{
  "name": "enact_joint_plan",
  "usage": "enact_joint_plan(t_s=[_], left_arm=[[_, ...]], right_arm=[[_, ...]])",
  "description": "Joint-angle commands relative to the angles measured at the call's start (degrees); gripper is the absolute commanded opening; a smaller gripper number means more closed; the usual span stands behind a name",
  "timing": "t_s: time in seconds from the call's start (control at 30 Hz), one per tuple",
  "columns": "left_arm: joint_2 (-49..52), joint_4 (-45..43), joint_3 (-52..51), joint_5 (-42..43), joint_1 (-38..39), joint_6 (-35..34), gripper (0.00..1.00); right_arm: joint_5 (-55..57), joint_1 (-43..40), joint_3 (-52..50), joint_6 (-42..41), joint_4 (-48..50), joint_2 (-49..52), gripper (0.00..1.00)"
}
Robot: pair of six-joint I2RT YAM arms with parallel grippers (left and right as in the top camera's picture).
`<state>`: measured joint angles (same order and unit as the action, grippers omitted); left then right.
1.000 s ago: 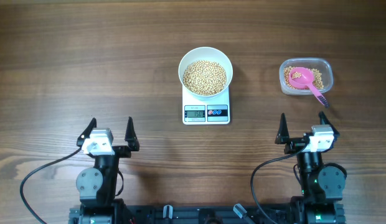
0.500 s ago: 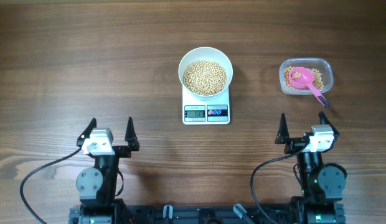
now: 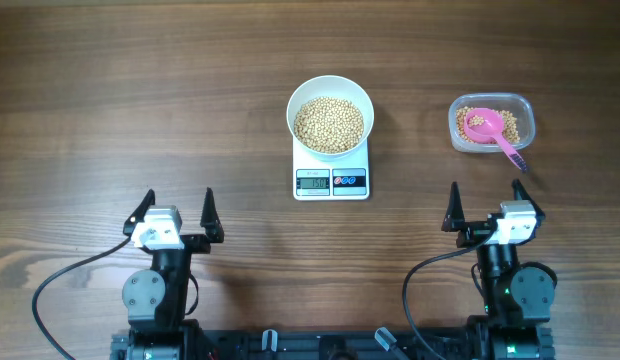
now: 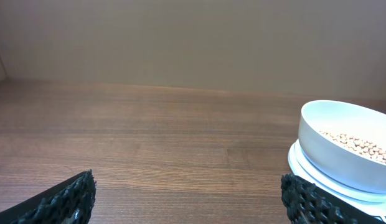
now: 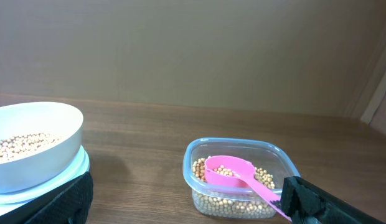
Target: Scoop item into bowl and weigh 150g on scale
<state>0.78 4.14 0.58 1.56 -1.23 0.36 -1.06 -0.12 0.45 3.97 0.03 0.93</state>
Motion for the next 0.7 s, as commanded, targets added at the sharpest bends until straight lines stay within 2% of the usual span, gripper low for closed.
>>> enact_joint_plan(t_s=[0.0,0.67], left_arm=[[-0.6,0.3,-0.3,0.1,-0.1,0.9,1.0],[-0.6,0.3,-0.3,0.1,-0.1,0.9,1.0]], right_arm=[[-0.5,0.3,-0.2,0.4,0.1,-0.5,1.0],[-0.5,0.3,-0.2,0.4,0.1,-0.5,1.0]])
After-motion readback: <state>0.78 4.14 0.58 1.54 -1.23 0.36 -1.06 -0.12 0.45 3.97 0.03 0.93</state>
